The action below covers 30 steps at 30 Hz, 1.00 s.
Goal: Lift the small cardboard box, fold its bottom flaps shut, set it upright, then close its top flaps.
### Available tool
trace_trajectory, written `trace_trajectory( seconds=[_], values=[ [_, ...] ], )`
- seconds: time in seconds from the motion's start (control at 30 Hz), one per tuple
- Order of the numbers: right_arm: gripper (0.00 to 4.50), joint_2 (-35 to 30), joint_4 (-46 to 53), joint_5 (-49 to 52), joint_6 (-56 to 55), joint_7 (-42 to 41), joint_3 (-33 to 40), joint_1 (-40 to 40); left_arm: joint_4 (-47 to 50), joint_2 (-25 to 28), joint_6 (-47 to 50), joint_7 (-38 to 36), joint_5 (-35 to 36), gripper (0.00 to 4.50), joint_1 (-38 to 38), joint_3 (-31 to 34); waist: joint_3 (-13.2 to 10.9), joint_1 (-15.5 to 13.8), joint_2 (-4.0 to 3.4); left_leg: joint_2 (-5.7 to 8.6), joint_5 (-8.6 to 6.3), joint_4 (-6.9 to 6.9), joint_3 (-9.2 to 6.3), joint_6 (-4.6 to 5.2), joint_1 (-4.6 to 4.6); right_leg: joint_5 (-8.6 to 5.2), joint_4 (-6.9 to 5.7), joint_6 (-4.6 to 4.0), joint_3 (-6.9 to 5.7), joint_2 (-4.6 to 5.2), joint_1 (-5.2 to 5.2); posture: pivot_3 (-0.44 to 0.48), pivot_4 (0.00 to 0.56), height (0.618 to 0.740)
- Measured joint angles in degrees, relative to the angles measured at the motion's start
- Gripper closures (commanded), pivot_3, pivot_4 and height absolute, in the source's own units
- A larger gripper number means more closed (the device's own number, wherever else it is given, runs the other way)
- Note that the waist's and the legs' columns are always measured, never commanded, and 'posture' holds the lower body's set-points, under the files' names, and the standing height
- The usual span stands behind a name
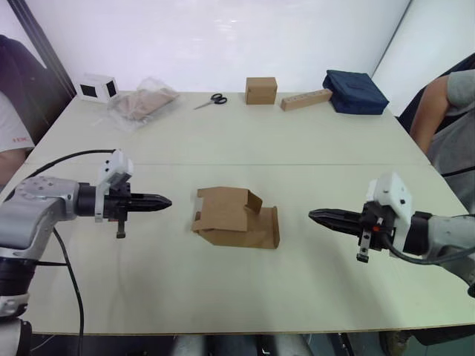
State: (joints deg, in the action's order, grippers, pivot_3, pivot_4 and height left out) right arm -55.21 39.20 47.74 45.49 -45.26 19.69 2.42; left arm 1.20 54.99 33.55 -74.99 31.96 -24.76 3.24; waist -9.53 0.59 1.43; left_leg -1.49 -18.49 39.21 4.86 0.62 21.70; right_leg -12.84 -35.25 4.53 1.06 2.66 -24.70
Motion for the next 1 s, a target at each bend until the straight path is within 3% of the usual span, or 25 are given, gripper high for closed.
trace_trajectory(
  seconds=[0.53, 0.67, 0.93, 1.0],
  values=[
    [4.50, 0.23, 2.17, 0.51, 0.43, 2.63, 1.01, -0.89, -3.37, -2.50, 4.52, -0.08, -0.50, 4.47, -5.48, -3.22, 0.01, 0.06, 0.00, 0.02, 0.00, 0.02, 0.00, 0.00, 0.00, 0.01, -0.04, 0.02, 0.00, -0.02, 0.01, 0.000, 0.150, 0.740],
    [4.50, 0.20, 3.40, 0.48, 0.06, 3.30, -0.07, -0.22, -5.58, -4.65, 14.90, -0.08, 2.93, 3.48, -8.16, -4.85, 0.01, 0.00, 0.03, 0.01, 0.00, 0.07, -0.05, 0.00, 0.02, 0.01, -0.08, 0.02, 0.00, -0.08, 0.02, 0.000, 0.150, 0.740],
    [4.50, 1.26, 4.39, -3.16, -1.93, 4.80, -2.82, -1.82, -14.25, -8.05, 35.20, -0.90, 9.25, 0.34, -13.54, -6.26, 0.01, 0.03, 0.04, 0.04, 0.00, 0.09, -0.09, 0.00, 0.00, -0.02, -0.13, 0.05, 0.01, -0.10, 0.02, 0.000, 0.150, 0.740],
    [4.50, 1.71, 4.69, -3.71, -2.13, 5.61, -3.04, -1.79, -16.86, -9.49, 37.59, -0.56, 9.39, 0.07, -14.68, -6.52, 0.01, 0.04, 0.04, 0.05, 0.00, 0.09, -0.09, 0.00, -0.01, -0.02, -0.16, 0.05, 0.02, -0.09, 0.03, 0.000, 0.150, 0.740]
  ],
)
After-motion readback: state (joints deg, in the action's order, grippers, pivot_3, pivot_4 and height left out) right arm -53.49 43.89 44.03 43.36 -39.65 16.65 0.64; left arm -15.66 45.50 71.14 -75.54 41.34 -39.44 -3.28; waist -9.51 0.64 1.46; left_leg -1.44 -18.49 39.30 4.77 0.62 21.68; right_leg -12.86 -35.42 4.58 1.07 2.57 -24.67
